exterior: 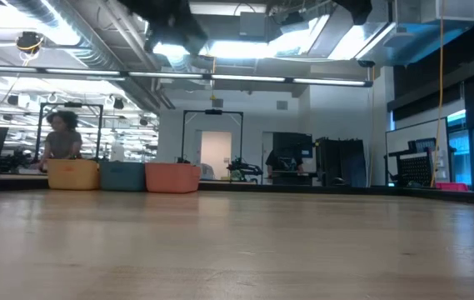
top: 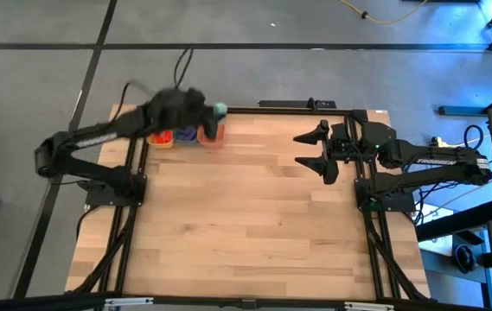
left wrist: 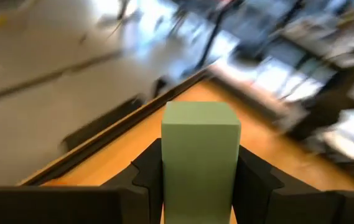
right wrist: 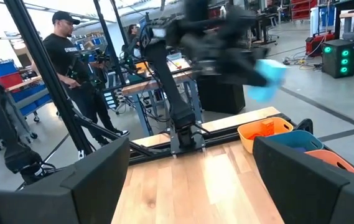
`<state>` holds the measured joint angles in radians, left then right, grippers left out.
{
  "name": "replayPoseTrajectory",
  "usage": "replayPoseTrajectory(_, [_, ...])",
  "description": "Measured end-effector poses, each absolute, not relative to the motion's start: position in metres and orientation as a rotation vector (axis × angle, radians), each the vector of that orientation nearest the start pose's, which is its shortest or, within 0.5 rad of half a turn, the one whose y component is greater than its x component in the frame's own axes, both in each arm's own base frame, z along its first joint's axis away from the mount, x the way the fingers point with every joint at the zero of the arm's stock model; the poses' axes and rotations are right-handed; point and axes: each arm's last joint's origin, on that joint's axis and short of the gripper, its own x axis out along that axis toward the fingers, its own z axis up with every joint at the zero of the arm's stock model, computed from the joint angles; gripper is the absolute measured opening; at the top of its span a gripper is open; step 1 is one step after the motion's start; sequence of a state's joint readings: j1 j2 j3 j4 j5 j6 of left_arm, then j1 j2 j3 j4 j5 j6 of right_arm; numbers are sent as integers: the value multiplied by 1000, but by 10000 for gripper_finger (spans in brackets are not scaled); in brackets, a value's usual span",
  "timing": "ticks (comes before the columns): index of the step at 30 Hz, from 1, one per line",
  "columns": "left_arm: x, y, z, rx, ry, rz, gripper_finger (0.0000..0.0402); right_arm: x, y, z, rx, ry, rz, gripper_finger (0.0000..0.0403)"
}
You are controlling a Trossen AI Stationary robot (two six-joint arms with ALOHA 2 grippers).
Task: Sort & place blocks by color
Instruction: Put the blue block into the orange bin
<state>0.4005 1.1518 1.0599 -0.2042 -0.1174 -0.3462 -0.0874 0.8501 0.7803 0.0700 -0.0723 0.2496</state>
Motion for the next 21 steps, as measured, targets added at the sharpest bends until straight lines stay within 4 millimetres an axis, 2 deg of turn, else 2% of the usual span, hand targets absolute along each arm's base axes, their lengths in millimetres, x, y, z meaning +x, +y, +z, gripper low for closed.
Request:
replayPoseTrajectory(3, [237,148,353,-438,346,639,122,190,-15,344,250,-1,-15,343])
replayPoseTrajectory(6, [244,192,339,-502,446,689,122,190,-15,344,250,2,-16,343])
replayPoseTrajectory(8, [250,218,322,-576,494,712,122,190,-15,344,253,2,-16,343])
replayPoseTrajectory(11, [258,244,286,-728,562,739,122,190,-15,344,258,2,-16,343])
replayPoseTrajectory(16, [273,255,233,-889,713,797,122,190,-15,343,258,12,-17,343])
replayPoseTrajectory(21, [287,246,211,-899,782,859,122,190,-15,340,259,42,-21,343])
